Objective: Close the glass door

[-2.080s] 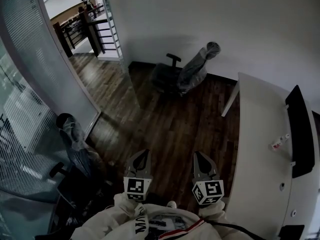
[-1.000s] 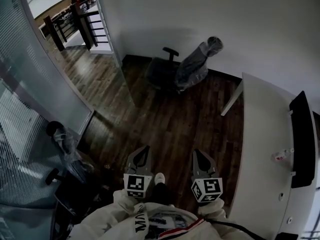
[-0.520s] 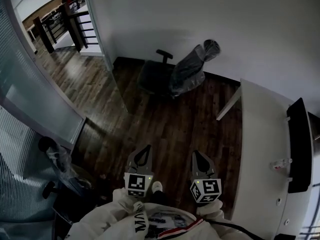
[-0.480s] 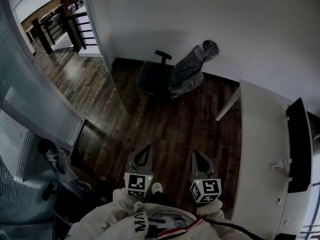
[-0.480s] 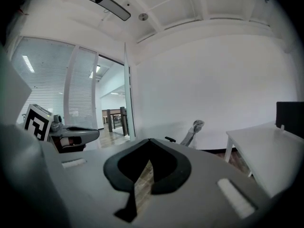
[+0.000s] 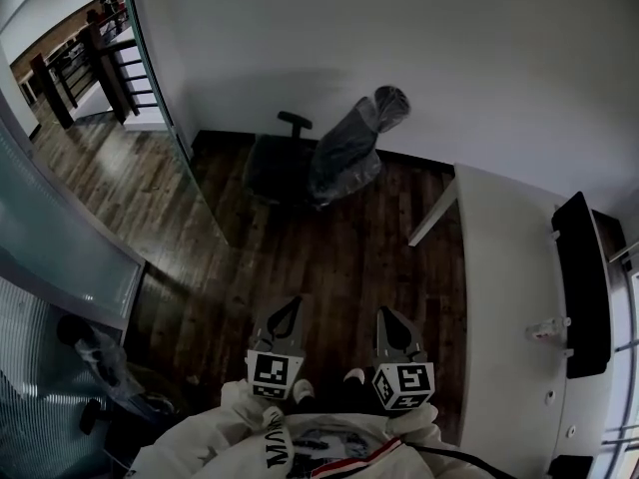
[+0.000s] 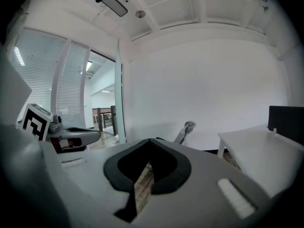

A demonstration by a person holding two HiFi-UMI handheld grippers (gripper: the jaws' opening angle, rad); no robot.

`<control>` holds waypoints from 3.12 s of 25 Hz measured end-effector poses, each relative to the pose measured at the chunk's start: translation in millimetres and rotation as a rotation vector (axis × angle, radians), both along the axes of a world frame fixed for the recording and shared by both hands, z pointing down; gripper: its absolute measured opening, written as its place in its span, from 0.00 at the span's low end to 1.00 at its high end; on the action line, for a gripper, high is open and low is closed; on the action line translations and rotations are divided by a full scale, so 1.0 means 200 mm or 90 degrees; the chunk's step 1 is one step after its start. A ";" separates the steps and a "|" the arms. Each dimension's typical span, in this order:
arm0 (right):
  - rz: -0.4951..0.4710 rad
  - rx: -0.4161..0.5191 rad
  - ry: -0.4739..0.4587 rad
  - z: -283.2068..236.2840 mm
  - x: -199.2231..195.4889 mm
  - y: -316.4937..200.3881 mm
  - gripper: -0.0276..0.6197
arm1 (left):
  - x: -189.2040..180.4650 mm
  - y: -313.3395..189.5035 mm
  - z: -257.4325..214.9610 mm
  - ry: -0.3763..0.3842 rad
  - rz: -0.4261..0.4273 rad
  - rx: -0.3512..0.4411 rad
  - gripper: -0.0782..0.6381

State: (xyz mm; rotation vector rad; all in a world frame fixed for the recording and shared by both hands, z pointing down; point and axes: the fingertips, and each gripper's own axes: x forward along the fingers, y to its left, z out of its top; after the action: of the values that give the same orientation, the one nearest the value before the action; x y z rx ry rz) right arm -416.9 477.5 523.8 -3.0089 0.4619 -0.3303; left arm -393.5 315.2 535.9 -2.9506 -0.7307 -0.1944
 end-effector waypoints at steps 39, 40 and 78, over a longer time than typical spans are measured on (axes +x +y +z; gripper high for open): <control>-0.095 0.063 -0.024 0.14 1.54 0.82 0.05 | 1.42 0.86 0.02 -0.032 -0.073 0.061 0.11; -0.099 0.063 -0.028 0.16 1.57 0.81 0.05 | 1.45 0.84 0.03 -0.034 -0.077 0.060 0.11; -0.339 -0.041 -0.025 0.04 3.00 -0.64 0.05 | 2.69 -0.59 0.00 -0.006 -0.322 -0.026 0.11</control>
State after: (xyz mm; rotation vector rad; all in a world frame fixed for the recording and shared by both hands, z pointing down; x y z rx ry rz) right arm 183.5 350.0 531.2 -2.8807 1.2700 -0.4401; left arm 144.1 197.7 535.5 -3.1139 0.0268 -0.2281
